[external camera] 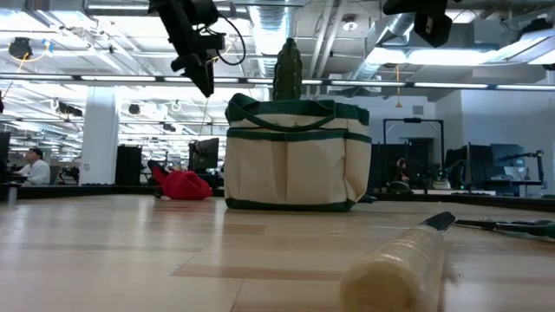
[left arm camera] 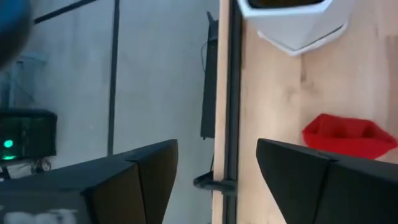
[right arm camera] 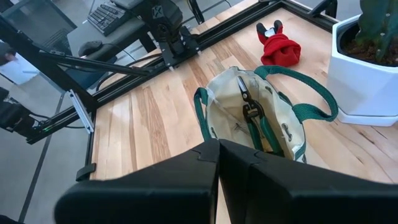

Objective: Pick & Place Garden tools in Gardening bag
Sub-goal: Put the red gloves into the gardening bag

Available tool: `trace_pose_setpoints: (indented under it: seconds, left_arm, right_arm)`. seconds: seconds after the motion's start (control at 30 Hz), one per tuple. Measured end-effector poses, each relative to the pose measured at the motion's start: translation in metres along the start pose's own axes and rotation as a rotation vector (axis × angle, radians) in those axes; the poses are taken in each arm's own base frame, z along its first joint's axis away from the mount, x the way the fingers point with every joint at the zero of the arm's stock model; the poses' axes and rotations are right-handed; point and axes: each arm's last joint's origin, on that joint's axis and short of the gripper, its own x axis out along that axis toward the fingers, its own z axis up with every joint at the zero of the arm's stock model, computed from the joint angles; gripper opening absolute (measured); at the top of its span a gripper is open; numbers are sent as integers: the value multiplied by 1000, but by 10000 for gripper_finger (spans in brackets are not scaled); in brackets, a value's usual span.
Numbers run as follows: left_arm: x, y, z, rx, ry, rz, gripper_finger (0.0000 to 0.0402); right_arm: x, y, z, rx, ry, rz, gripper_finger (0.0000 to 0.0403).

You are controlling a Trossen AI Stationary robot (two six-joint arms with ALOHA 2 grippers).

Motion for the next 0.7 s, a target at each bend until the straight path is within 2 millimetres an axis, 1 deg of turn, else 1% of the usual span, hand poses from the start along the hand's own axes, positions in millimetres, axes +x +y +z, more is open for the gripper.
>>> trace_pose_setpoints:
  seconds: [0.1,0.2,0.33,0.4,0.53,0.7]
  left_arm:
    - [2,-1,2,-32,-37,-38,207]
    - [13,-4,3,-63,-28,-98,207]
    - [37,-13,-2,-102,68,-231,207]
    - [44,-19,-4,-112,121,-287,207]
    - [48,-27,-6,-106,184,-357,207]
    - [43,-36,1,-25,177,-389,214]
  right_arm:
    - [0,0,0,0,0,0,0]
    - [0,0,0,4,0,0,0]
    - [0,0,0,8,0,0,0]
    - [0,0,0,8,0,0,0]
    - [0,-1,-1,6,12,-7,0]
    - [0,-3,-5,-2,48,-27,0]
